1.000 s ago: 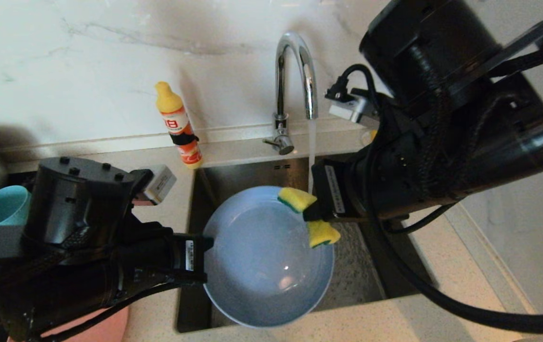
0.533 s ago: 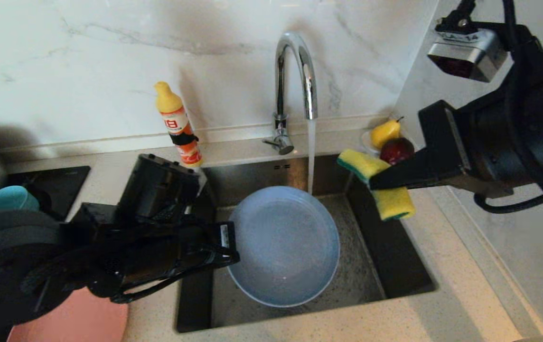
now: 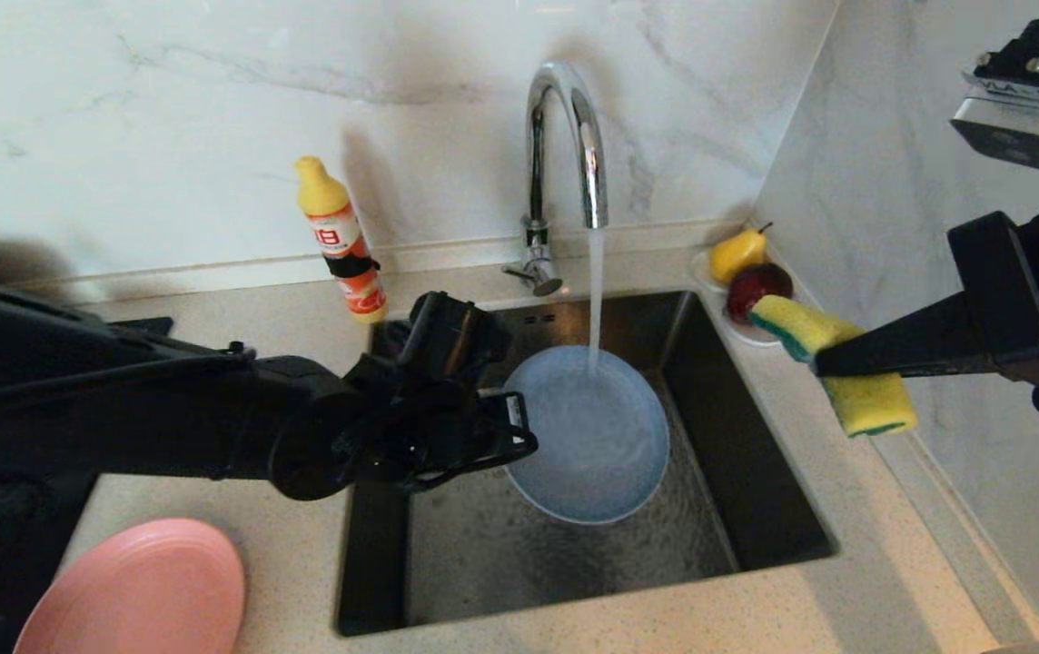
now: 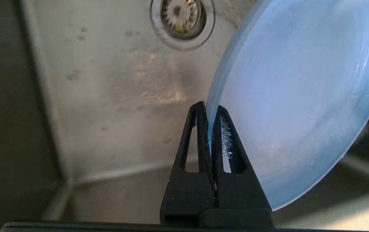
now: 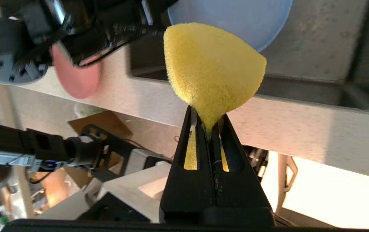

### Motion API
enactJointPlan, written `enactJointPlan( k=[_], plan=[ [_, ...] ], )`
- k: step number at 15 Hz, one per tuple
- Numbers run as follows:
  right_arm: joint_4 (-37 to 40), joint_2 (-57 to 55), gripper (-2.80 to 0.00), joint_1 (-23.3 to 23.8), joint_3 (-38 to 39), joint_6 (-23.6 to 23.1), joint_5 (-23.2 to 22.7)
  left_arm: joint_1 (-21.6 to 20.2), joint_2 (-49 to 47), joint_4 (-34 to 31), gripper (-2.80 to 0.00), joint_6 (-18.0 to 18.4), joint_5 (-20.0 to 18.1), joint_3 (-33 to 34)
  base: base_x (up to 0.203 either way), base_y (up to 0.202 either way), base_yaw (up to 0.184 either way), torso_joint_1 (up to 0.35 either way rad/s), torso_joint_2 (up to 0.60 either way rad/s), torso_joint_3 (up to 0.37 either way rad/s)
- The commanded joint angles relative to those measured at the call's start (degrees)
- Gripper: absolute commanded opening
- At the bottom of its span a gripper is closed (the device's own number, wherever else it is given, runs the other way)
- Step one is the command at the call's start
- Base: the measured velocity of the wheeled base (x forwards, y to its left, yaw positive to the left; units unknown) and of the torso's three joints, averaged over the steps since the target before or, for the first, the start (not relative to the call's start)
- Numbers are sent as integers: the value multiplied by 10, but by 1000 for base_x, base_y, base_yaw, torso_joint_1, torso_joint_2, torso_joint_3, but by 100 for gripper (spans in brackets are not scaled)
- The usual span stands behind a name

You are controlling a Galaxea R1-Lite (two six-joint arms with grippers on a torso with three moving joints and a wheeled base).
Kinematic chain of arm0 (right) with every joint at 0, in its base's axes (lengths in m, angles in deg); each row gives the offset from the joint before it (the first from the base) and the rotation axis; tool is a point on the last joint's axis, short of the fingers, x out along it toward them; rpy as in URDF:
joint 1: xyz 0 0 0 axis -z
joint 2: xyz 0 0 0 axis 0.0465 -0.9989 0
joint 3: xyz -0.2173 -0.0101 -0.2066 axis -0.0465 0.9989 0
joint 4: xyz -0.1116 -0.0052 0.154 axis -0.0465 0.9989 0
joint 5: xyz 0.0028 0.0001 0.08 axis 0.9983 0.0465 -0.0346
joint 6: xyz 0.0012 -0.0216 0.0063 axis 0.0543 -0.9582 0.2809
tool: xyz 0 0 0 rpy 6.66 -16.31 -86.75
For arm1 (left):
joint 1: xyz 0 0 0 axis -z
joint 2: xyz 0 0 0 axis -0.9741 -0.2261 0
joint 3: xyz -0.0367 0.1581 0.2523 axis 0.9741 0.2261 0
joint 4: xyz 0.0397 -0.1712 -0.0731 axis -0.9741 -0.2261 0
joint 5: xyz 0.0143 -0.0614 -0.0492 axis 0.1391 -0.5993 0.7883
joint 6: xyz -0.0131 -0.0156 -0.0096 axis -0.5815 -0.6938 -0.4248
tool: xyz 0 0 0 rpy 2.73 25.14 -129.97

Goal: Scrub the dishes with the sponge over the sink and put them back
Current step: Rinse the plate

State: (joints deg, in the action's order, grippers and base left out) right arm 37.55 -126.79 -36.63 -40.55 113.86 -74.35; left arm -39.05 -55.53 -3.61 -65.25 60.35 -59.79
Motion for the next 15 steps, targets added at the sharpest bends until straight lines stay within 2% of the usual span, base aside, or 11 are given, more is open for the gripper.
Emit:
enactJointPlan(
  k=[1,6,12,15],
  plan=[
    [2,10,-280,10,10,-1,-9,0,-53,-1,-280,-2,1,-45,0,0,0,0,0,0],
    [-1,10,-280,9,21,-1,-14,1,-92,-10,-280,-2,1,-110,0,0,0,0,0,0],
    [-1,12,-280,10,35,-1,-14,1,-80,-24,-280,-1,5,-105,0,0,0,0,0,0],
    [-1,14,-280,10,44,-1,-14,-17,-35,-25,-280,25,70,-65,0,0,0,0,0,0]
  ],
)
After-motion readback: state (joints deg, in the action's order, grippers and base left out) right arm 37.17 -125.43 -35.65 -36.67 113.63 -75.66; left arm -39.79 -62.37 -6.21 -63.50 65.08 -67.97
